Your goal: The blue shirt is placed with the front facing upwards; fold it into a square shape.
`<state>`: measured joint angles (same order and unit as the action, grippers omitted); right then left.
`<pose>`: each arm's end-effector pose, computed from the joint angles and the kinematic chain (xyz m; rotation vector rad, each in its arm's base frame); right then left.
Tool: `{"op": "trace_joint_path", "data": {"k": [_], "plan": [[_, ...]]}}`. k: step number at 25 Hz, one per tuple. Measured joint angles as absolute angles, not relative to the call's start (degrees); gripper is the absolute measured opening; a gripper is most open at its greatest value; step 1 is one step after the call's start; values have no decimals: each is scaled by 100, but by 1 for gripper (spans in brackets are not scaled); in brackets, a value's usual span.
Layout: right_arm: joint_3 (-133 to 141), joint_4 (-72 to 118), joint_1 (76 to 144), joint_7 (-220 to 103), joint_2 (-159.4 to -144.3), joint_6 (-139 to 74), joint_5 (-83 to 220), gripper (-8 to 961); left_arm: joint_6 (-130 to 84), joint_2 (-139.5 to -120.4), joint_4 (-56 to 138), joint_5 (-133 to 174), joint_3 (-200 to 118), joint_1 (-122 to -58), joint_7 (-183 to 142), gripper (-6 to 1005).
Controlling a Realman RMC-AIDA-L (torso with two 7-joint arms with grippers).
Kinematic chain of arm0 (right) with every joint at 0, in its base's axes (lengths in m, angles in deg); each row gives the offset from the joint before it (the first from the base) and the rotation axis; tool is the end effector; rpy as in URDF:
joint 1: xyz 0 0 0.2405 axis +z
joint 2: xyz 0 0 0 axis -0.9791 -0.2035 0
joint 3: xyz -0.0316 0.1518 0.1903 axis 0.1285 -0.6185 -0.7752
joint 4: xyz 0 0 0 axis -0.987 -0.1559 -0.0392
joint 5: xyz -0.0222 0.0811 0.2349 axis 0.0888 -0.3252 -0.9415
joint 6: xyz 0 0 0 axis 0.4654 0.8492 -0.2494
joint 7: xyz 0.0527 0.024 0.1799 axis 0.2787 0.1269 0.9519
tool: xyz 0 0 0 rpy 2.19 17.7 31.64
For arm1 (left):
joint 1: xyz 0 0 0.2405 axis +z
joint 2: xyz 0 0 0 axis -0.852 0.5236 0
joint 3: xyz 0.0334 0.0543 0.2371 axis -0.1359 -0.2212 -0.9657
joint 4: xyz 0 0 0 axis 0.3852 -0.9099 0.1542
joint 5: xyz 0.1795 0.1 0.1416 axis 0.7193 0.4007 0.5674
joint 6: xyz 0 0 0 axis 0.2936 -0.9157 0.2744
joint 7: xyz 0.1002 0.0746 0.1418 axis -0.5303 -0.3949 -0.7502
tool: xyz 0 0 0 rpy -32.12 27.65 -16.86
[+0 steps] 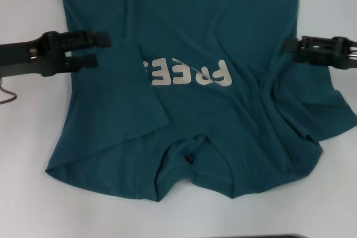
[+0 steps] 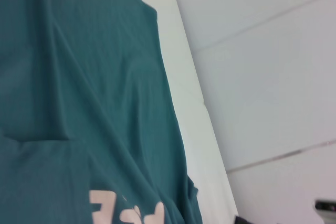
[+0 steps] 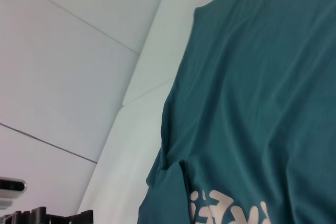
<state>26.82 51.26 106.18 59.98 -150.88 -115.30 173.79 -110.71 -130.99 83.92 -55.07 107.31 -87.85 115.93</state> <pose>0.3217 0.3598 0.0173 -2.2676 1.7649 0.8104 -0.2681 0.3682 0.0083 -2.3098 -1.9482 -0.8409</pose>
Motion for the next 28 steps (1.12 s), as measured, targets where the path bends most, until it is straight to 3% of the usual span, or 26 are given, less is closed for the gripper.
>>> {"op": "trace_joint_path", "data": {"k": [5,11,15,20,28], "plan": [[2703,5198,10559,6519,-14652,-11904,17564,938,-11064,-13081,8346,-5515,11034,-8605,11590,937],[2639,5294,10518,7191,-13954,-12206,18180,932,-11125,-13092,8351,-5529,11082,-8554,11581,937],[2628,5413,10485,7311,-13923,-12167,18423,925,-11127,-13102,8347,-5531,11084,-8552,11579,936],[2654,5443,10481,7311,-13989,-12133,18625,917,-11085,-13095,8339,-5531,11088,-8566,11578,936],[2671,5422,10484,7244,-14257,-11946,18955,905,-11073,-13117,8335,-5532,11088,-8551,11551,936]]}}
